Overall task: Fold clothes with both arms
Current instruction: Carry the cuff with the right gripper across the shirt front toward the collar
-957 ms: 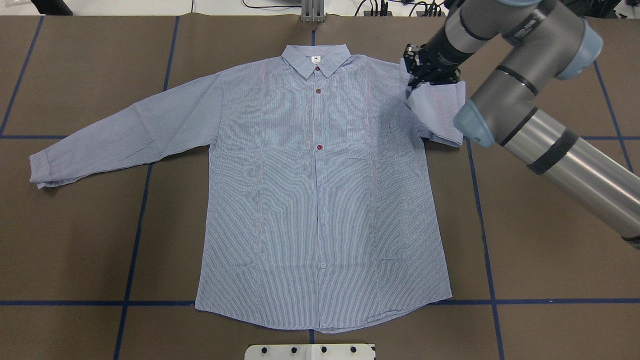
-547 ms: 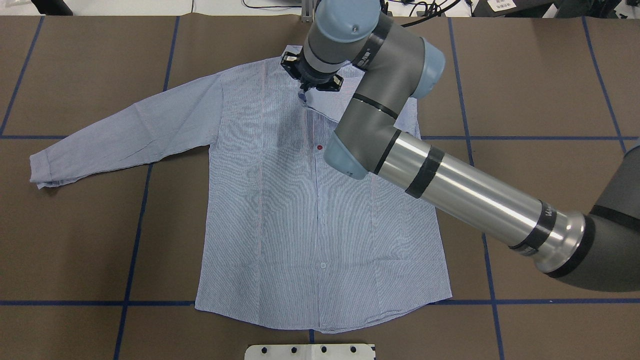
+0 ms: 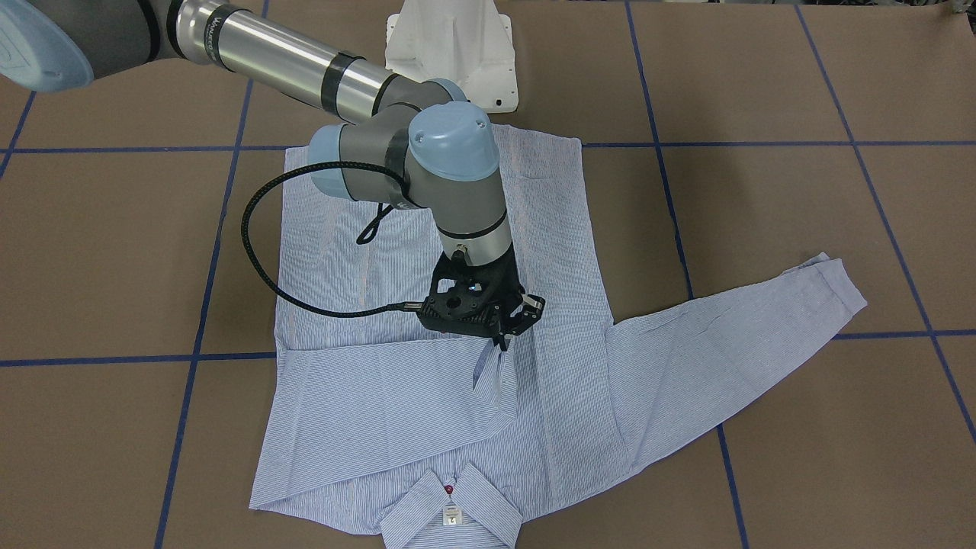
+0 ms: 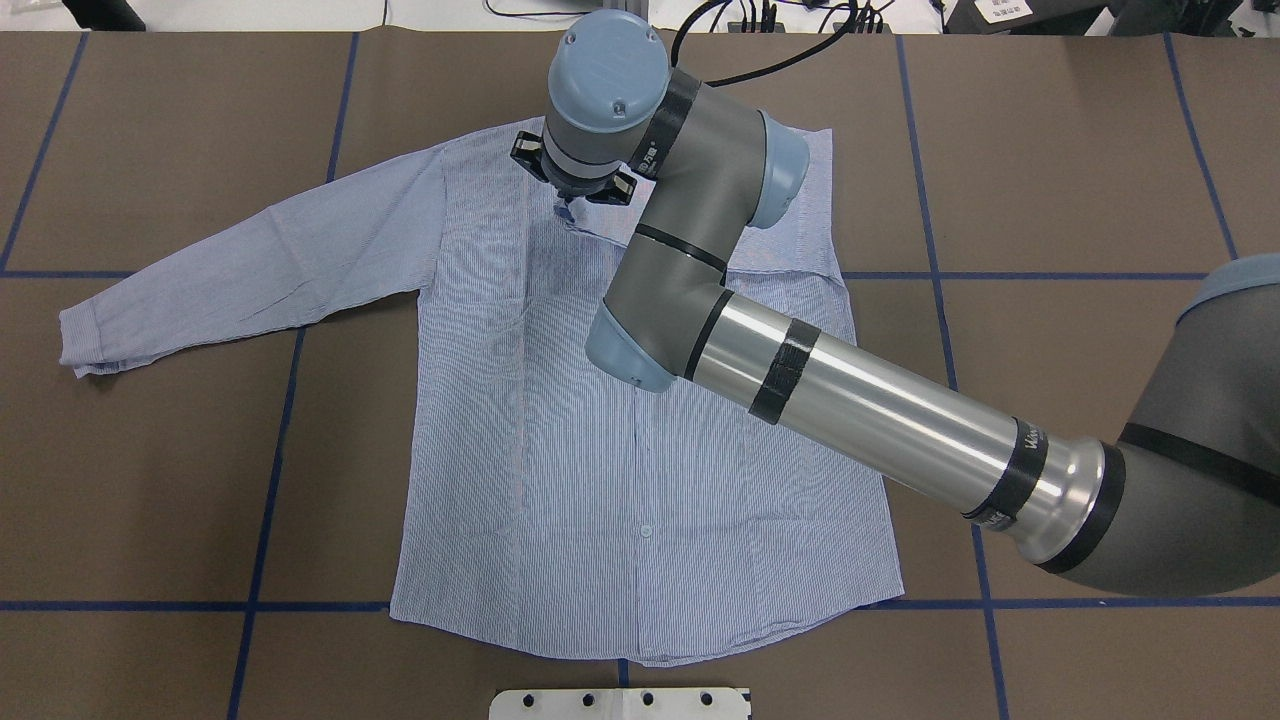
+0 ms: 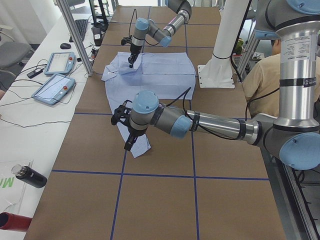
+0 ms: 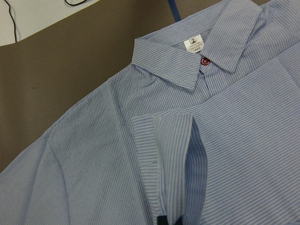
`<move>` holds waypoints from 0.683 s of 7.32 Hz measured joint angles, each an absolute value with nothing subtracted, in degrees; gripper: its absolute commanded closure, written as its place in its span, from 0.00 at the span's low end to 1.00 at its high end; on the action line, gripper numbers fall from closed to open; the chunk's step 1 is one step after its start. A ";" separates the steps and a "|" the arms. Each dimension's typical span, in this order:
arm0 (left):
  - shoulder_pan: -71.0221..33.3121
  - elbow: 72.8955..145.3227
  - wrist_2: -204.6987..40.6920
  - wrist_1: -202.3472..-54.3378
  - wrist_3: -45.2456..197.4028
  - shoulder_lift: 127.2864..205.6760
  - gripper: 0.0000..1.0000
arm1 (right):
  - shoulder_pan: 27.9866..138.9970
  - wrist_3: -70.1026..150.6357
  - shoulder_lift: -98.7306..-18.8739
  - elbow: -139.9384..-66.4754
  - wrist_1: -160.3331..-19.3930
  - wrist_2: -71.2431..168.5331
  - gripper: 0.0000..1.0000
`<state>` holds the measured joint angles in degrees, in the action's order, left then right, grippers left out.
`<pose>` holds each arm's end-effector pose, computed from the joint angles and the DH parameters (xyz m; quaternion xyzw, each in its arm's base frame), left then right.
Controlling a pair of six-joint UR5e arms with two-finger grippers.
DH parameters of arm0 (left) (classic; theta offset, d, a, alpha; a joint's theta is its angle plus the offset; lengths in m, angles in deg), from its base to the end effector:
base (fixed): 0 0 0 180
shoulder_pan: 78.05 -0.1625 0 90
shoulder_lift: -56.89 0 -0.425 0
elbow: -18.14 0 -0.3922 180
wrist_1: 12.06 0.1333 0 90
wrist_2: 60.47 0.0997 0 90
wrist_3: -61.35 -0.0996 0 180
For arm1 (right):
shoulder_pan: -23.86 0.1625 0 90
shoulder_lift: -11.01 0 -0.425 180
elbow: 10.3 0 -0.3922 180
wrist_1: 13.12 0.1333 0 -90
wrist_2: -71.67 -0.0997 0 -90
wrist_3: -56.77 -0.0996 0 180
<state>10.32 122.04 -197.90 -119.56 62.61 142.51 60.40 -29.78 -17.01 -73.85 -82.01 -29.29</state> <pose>-0.0464 -0.4753 0.5361 0.2040 0.3963 0.0968 0.8899 -0.5995 -0.5866 0.1047 0.0825 -0.4725 0.2061 0.8529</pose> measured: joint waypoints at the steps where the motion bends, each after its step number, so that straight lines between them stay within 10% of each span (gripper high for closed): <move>1: 10.01 121.74 -197.91 -120.36 62.64 142.80 0.00 | 59.68 -29.79 -16.14 -72.12 -81.56 -28.50 0.00; 5: 8.37 118.34 -197.88 -120.82 63.01 147.39 0.00 | 56.52 -28.54 -15.57 -71.48 -84.57 -24.17 0.00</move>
<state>8.37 118.34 -197.88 -120.82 63.01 147.39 56.52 -28.54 -15.57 -71.48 -84.57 -24.17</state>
